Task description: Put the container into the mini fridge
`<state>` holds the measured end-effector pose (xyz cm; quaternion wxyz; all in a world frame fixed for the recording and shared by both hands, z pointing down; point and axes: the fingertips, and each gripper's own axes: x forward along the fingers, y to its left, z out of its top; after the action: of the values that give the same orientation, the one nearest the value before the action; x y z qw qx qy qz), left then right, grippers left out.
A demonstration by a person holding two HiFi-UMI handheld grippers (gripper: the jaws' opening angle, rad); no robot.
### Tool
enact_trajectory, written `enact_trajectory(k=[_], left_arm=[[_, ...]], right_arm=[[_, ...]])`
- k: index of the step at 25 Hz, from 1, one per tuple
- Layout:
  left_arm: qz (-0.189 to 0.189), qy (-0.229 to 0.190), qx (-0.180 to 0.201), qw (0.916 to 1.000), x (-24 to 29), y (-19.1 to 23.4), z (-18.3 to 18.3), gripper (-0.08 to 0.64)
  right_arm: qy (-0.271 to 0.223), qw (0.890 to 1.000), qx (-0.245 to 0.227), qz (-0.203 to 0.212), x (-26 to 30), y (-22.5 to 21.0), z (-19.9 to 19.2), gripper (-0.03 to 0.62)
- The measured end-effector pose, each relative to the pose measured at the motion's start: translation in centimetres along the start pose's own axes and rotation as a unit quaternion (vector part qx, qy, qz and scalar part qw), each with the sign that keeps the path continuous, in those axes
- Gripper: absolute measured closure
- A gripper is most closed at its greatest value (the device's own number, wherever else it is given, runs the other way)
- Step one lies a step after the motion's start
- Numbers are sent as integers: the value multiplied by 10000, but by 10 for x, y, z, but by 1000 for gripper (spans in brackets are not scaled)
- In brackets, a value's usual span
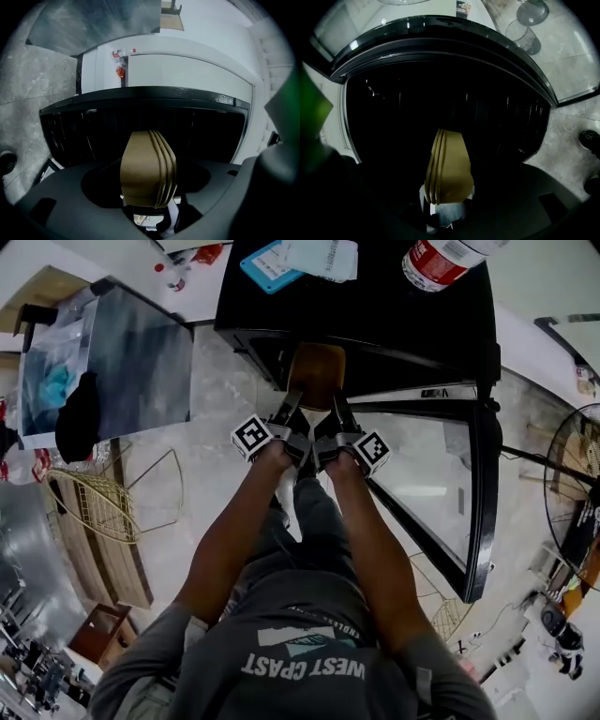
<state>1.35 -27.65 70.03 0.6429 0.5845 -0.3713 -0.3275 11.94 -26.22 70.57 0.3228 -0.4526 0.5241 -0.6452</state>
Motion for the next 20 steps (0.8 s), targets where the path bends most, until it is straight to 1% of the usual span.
enact_trajectory(k=[4, 6, 9, 11, 12, 15, 18, 20], left_arm=[[170, -30, 2, 9999, 11, 13, 6, 241], [156, -58, -69, 9998, 17, 16, 9, 241], [301, -280, -191, 9990, 22, 23, 17, 241], [358, -436, -314, 9979, 25, 27, 22, 242], [368, -476, -367, 9975, 27, 28, 24, 242], [412, -588, -485, 9962, 31, 34, 26, 242], [430, -769, -615, 9942, 33, 35, 27, 242], [404, -844, -565, 9940, 35, 33, 26, 242]], right_arm=[[-23, 10000, -4, 32, 15, -8, 8, 308], [37, 9999, -64, 73, 22, -8, 10, 307], [265, 9992, -253, 127, 29, -6, 10, 307], [405, 9983, -360, 193, 30, -3, 8, 282], [445, 9980, -405, 202, 28, -2, 7, 282], [493, 9973, -507, 195, 21, -3, 4, 279], [493, 9974, -477, 203, 18, -4, 4, 280], [393, 9982, -427, 145, 22, -6, 12, 298]])
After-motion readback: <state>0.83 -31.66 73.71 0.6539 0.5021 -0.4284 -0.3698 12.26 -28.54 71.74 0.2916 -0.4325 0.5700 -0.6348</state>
